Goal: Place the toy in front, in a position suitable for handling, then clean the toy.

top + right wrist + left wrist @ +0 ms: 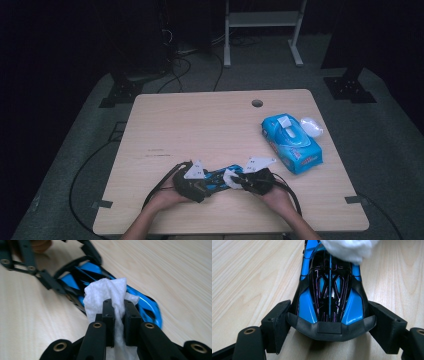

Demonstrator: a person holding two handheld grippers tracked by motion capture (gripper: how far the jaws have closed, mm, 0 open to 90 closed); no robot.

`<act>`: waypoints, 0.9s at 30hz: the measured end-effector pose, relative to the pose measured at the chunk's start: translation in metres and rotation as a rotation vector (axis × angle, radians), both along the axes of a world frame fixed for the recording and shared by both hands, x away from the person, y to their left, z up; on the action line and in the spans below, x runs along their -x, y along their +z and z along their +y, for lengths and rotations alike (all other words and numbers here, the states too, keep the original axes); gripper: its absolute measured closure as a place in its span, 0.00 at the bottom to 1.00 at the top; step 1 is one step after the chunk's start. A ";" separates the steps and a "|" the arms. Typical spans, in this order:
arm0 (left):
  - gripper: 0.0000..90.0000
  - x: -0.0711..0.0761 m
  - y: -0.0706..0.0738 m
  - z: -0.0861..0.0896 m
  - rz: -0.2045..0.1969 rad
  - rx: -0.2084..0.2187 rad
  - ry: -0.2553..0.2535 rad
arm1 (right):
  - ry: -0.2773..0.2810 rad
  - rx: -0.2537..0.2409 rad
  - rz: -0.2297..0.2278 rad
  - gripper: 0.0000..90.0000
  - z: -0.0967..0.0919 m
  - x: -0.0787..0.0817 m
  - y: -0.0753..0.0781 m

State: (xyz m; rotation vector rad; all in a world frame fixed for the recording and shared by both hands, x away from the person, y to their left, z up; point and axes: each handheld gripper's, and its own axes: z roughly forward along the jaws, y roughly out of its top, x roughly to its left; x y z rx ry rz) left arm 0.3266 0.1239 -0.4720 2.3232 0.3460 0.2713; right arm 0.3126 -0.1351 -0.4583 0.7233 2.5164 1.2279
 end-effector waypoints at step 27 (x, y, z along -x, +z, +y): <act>0.26 -0.001 -0.003 -0.006 0.015 -0.010 0.012 | -0.099 -0.006 0.045 0.89 -0.011 -0.007 0.001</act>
